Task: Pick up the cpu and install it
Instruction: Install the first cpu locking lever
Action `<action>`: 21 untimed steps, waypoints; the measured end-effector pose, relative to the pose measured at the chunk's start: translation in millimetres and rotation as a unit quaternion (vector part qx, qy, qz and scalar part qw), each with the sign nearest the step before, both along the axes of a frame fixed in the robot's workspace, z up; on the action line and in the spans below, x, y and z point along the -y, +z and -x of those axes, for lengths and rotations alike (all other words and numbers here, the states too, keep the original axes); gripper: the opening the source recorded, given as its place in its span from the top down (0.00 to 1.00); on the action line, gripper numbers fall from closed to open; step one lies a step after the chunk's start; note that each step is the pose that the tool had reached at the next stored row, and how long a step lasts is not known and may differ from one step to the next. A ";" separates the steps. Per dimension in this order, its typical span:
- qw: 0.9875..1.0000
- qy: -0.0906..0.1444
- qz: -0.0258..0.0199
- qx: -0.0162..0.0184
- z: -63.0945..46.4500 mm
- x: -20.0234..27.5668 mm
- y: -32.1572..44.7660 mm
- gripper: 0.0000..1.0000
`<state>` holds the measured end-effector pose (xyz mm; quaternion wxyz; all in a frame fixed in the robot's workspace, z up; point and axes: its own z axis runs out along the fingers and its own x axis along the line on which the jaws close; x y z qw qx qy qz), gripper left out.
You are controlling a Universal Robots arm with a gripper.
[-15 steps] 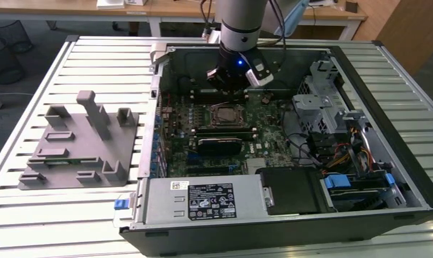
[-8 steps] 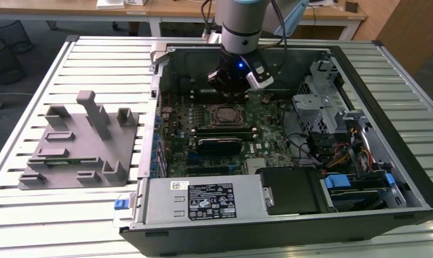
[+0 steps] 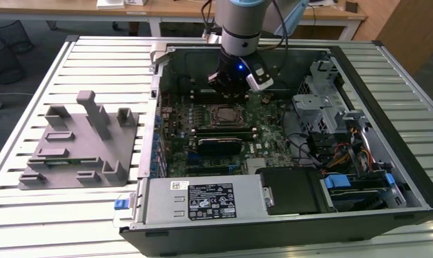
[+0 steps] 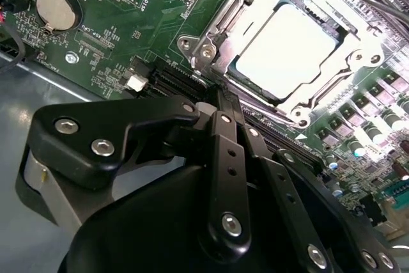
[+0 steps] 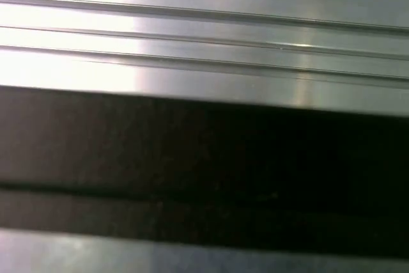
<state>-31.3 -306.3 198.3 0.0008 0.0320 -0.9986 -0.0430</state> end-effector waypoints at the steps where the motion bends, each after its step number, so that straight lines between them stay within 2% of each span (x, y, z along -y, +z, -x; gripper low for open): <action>1: 1.000 0.000 0.000 0.000 -0.1 0.0 -0.5 0.89; 6: 1.000 0.000 0.000 0.000 -0.2 0.0 -0.7 0.89; 15: 1.000 0.000 0.000 0.000 -0.7 -0.1 3.9 0.89; 19: 1.000 0.000 0.003 0.000 -1.0 0.0 3.3 0.89; 21: 1.000 0.000 0.006 0.000 -1.4 0.0 2.6 0.89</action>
